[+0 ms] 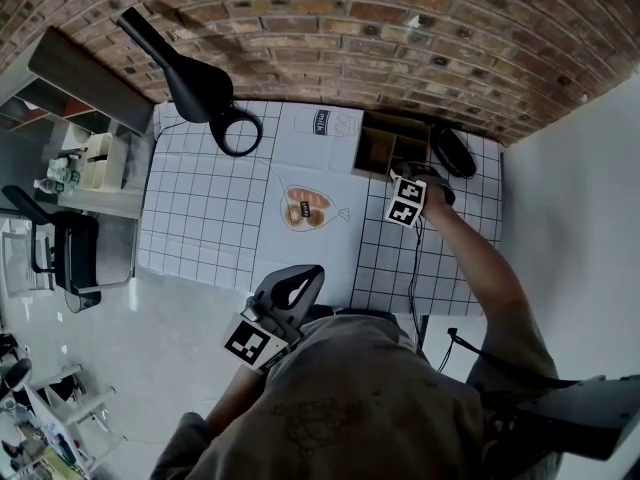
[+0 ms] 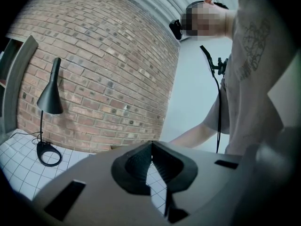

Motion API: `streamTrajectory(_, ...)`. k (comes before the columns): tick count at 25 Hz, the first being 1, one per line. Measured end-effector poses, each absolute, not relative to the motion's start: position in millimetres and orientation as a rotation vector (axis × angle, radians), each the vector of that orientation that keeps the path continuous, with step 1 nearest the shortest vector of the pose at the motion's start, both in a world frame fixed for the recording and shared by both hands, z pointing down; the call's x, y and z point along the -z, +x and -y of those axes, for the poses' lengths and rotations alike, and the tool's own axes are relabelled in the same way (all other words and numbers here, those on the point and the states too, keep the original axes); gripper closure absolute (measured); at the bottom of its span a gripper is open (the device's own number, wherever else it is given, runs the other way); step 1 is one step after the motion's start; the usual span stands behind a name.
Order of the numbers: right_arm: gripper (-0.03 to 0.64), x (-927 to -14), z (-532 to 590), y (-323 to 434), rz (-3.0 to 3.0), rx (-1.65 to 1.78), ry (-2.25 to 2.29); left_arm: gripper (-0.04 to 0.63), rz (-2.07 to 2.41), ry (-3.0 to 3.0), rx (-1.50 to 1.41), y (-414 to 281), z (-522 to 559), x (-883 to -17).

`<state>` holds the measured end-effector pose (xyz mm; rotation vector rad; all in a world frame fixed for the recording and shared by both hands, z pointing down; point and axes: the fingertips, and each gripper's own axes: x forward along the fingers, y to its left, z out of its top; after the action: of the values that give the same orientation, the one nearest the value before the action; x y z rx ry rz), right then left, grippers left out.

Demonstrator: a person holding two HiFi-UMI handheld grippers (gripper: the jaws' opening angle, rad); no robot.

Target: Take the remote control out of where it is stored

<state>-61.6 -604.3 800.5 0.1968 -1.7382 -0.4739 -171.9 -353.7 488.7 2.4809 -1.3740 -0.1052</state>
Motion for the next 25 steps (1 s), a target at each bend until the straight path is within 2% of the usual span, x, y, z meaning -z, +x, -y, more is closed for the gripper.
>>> streamTrajectory(8,0.526,-791,603,-60,1.722,0.453,0.191,0.591,1.372,2.489,0.111,-171,351,-489)
streamTrajectory(25,0.528,-746,592,-52,1.763,0.495,0.274,0.591,1.307,2.542,0.112,-162,346,-484)
